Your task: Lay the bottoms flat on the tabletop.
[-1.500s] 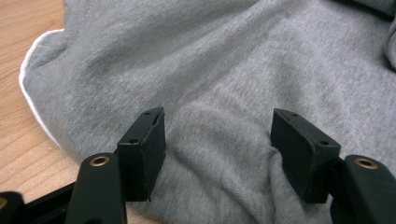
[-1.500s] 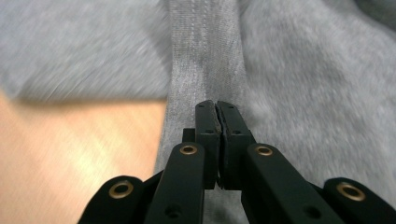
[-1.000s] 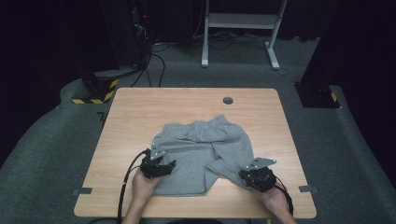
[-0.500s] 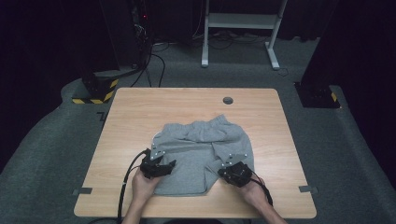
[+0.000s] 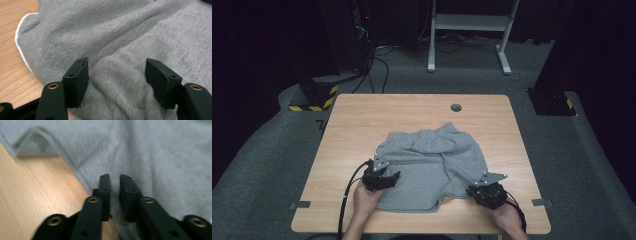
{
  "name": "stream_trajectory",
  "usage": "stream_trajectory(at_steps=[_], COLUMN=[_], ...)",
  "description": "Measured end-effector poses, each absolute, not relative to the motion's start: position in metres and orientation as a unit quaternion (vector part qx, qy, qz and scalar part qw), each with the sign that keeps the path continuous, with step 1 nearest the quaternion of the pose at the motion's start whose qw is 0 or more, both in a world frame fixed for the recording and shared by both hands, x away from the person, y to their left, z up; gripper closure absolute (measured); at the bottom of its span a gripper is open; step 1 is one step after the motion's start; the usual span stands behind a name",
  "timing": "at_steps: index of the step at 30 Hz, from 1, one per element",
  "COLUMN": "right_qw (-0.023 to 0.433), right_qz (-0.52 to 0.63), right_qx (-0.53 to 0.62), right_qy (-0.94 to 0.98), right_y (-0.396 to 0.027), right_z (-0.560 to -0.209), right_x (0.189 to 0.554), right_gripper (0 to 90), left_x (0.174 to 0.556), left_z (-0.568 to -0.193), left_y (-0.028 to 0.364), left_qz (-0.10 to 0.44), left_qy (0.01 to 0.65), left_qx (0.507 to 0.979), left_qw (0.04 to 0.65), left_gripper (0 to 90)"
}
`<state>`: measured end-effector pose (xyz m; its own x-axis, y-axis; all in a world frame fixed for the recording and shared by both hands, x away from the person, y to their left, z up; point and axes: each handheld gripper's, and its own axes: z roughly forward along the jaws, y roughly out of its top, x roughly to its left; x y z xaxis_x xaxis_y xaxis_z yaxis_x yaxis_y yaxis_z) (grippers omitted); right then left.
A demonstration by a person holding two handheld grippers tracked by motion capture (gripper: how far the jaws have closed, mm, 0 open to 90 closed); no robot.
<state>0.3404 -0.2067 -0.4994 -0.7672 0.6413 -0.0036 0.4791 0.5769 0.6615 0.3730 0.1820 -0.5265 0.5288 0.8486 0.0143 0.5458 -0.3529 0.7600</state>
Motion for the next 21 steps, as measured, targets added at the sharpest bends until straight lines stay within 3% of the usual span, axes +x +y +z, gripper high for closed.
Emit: stream_trajectory(at_steps=[5, 12, 18, 21], right_qw=[0.138, 0.128, 0.116, 0.096], right_qz=[0.364, 0.343, 0.353, 0.356], right_qx=[0.314, 0.31, 0.313, 0.31], right_qy=[0.866, 0.878, 0.874, 0.876], right_y=[-0.186, -0.177, -0.2, -0.201], right_z=[-0.495, -0.514, -0.515, -0.514], right_x=[0.352, 0.361, 0.345, 0.343], right_gripper=[65.5, 70.1, 72.3, 67.4], left_x=[0.371, 0.365, 0.354, 0.35], left_z=[-0.526, -0.526, -0.519, -0.516], left_y=[0.181, 0.186, 0.212, 0.215], left_qz=[0.21, 0.207, 0.186, 0.19], left_qy=[0.428, 0.413, 0.434, 0.435], left_qx=[0.799, 0.805, 0.802, 0.803], left_qw=[0.367, 0.373, 0.366, 0.359], left_gripper=[50.2, 75.2, 79.7, 74.5])
